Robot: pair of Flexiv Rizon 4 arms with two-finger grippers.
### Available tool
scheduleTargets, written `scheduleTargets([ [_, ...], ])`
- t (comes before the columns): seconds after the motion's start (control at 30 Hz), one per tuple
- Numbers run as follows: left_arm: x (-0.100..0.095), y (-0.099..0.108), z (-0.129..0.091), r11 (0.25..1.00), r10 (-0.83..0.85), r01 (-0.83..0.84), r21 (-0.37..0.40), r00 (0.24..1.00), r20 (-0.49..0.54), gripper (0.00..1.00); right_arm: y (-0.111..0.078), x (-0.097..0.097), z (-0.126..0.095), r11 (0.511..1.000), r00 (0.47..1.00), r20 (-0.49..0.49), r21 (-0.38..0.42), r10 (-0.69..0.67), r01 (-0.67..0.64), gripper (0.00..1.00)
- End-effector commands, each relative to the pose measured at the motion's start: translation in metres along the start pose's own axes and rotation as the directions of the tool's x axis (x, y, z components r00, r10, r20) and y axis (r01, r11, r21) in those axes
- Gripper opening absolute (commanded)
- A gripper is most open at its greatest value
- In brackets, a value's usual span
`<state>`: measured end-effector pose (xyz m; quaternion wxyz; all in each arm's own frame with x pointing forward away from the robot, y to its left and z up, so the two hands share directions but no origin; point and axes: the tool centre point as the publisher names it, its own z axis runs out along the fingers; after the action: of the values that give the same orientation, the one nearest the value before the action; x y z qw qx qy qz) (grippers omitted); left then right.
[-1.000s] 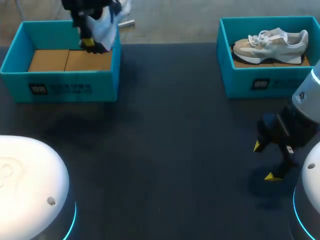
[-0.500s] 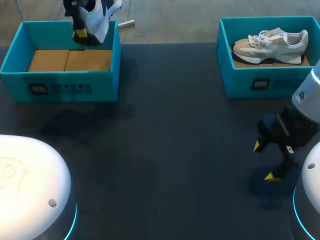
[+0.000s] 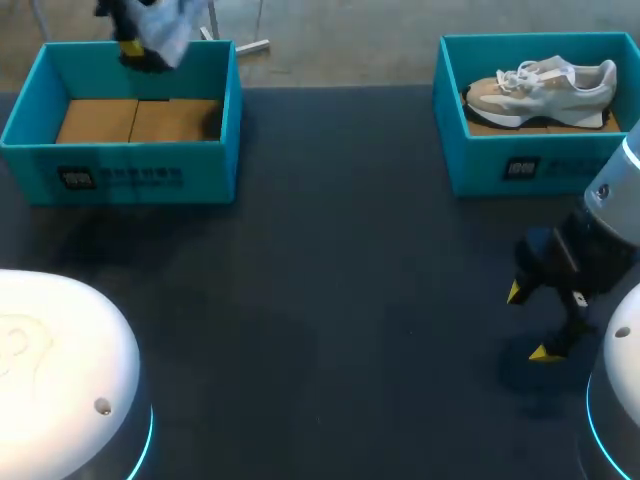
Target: Take the shoe out of the shoebox, open the shoe tongue, remove and reinsert the insole, then place the shoe into the shoebox
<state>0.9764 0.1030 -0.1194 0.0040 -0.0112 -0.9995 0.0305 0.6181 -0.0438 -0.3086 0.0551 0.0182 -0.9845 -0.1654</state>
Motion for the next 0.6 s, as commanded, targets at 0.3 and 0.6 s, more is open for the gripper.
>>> scheduleTargets([
  [0.3, -0.067, 0.082, 0.034, 0.998, -0.017, 0.014, -0.062, 0.998, -0.052, 0.00, 0.000, 0.000, 0.001, 1.000, 1.000, 0.001, 0.002, 0.001, -0.001, 1.00],
  [0.6, -0.091, 0.118, 0.034, 0.997, -0.057, 0.055, -0.055, 0.998, -0.035, 0.00, 0.000, 0.000, 0.001, 1.000, 1.000, 0.001, 0.002, 0.001, -0.001, 1.00],
])
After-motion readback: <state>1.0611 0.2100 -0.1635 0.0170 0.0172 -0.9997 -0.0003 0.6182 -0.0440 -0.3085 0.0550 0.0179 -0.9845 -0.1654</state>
